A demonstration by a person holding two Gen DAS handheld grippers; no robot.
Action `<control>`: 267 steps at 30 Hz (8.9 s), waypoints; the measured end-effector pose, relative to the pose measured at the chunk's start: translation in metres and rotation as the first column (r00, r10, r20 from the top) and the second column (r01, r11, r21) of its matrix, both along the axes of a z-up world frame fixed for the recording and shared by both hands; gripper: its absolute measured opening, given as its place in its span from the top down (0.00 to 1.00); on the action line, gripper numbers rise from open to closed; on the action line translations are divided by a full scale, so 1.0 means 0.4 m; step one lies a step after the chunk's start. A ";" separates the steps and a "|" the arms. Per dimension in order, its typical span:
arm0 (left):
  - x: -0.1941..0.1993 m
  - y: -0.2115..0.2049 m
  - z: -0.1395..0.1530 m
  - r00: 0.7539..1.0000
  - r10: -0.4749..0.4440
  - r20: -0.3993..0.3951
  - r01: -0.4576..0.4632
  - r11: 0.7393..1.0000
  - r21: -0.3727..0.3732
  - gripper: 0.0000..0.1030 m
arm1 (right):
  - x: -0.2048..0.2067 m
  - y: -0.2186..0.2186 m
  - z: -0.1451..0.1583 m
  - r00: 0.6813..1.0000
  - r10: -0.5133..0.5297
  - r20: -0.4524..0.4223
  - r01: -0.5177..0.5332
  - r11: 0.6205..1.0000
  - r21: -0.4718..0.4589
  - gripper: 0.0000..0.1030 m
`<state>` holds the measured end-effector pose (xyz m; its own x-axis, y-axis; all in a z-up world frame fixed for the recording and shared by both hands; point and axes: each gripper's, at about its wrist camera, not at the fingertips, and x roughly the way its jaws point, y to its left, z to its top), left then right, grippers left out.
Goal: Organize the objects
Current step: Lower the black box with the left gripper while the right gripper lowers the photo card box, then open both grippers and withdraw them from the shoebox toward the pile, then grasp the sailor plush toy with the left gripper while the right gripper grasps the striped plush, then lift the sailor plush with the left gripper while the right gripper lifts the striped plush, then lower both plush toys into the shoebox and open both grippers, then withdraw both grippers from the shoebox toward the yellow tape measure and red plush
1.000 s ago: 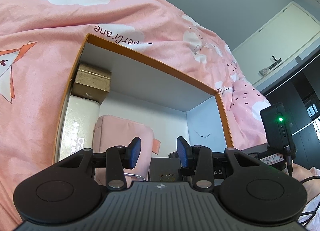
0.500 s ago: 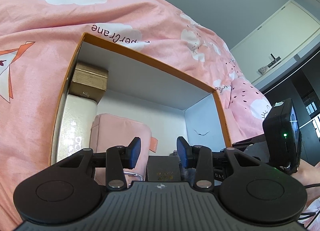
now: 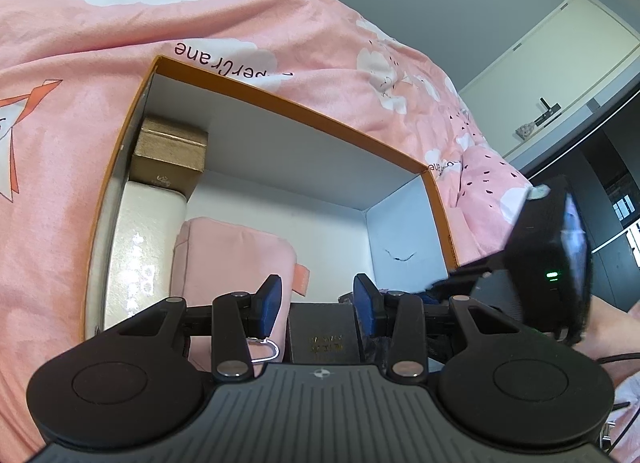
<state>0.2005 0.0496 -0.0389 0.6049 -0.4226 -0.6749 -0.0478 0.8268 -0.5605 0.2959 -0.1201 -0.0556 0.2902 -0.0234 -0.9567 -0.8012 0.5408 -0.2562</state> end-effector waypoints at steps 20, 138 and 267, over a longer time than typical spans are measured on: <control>-0.030 -0.039 0.014 1.000 -0.004 0.013 0.003 0.999 0.044 0.57 | 0.012 0.017 -0.041 0.985 0.094 0.142 -0.091 0.995 -0.026 0.94; -0.357 -0.120 -0.094 0.981 -0.075 -0.176 0.100 0.985 0.138 0.47 | -0.330 -0.295 -0.100 0.724 -0.389 -0.569 0.651 0.658 0.379 0.17; -0.211 -0.294 -0.032 0.892 -0.430 0.140 0.353 0.856 0.376 0.39 | -0.265 -0.349 0.120 0.967 -0.241 0.084 0.104 0.672 0.733 0.46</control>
<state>0.1161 -0.0680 -0.0519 0.5802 -0.4285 -0.6927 0.4071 0.8891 -0.2090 0.1898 -0.2599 -0.0075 0.5009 0.5839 -0.6388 -0.6588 0.7360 0.1561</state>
